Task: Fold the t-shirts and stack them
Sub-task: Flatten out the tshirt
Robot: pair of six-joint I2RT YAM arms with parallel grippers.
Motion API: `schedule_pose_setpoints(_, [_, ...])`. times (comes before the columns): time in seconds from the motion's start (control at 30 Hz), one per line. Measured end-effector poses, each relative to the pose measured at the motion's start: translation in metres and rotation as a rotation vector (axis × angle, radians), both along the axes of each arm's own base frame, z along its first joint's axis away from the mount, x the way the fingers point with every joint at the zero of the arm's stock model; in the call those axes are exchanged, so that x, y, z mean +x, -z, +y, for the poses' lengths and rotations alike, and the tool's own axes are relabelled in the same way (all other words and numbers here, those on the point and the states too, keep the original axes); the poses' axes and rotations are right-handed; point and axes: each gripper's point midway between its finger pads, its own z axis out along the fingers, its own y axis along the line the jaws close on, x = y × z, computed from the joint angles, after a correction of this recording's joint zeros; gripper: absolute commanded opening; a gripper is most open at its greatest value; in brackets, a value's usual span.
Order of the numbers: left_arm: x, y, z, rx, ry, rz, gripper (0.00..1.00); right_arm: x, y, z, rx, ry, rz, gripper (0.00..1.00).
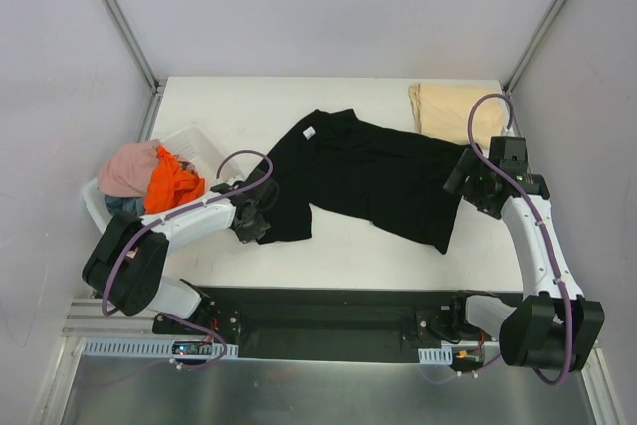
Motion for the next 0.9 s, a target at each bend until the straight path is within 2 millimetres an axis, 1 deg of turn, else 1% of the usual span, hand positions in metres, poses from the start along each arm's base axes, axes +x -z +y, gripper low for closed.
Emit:
schedule_pose_setpoints(0.17, [0.001, -0.007, -0.001, -0.003, 0.067, -0.020, 0.00, -0.023, 0.014, 0.002, 0.018, 0.015, 0.101, 0.98])
schedule_pose_setpoints(0.23, [0.003, -0.015, -0.002, -0.018, 0.092, -0.047, 0.00, -0.034, 0.027, 0.006, 0.034, 0.023, 0.150, 0.99])
schedule_pose_setpoints(0.33, [0.007, -0.032, -0.006, -0.057, 0.129, -0.109, 0.00, -0.061, 0.056, 0.012, 0.054, 0.036, 0.255, 0.95])
schedule_pose_setpoints(0.43, [0.009, -0.049, -0.009, -0.088, 0.159, -0.168, 0.00, -0.081, 0.075, 0.018, 0.064, 0.042, 0.333, 0.88])
schedule_pose_setpoints(0.47, [0.009, -0.053, -0.010, -0.098, 0.169, -0.185, 0.00, -0.086, 0.080, 0.019, 0.067, 0.045, 0.351, 0.80])
schedule_pose_setpoints(0.53, [0.009, -0.061, -0.011, -0.115, 0.181, -0.208, 0.00, -0.091, 0.087, 0.020, 0.067, 0.064, 0.375, 0.75])
schedule_pose_setpoints(0.57, [0.010, -0.065, -0.012, -0.124, 0.189, -0.224, 0.00, -0.091, 0.090, 0.019, 0.067, 0.074, 0.381, 0.70])
schedule_pose_setpoints(0.63, [0.010, -0.072, -0.012, -0.133, 0.199, -0.250, 0.00, -0.090, 0.094, 0.019, 0.069, 0.097, 0.385, 0.63])
schedule_pose_setpoints(0.7, [0.011, -0.077, -0.012, -0.140, 0.203, -0.268, 0.00, -0.087, 0.097, 0.019, 0.075, 0.115, 0.378, 0.60])
schedule_pose_setpoints(0.73, [0.011, -0.078, -0.012, -0.143, 0.204, -0.275, 0.00, -0.086, 0.099, 0.019, 0.076, 0.124, 0.374, 0.57])
schedule_pose_setpoints(0.83, [0.011, -0.080, -0.013, -0.146, 0.203, -0.283, 0.00, -0.086, 0.105, 0.019, 0.081, 0.146, 0.375, 0.51])
schedule_pose_setpoints(0.9, [0.011, -0.080, -0.013, -0.146, 0.203, -0.282, 0.00, -0.085, 0.109, 0.020, 0.087, 0.160, 0.380, 0.51])
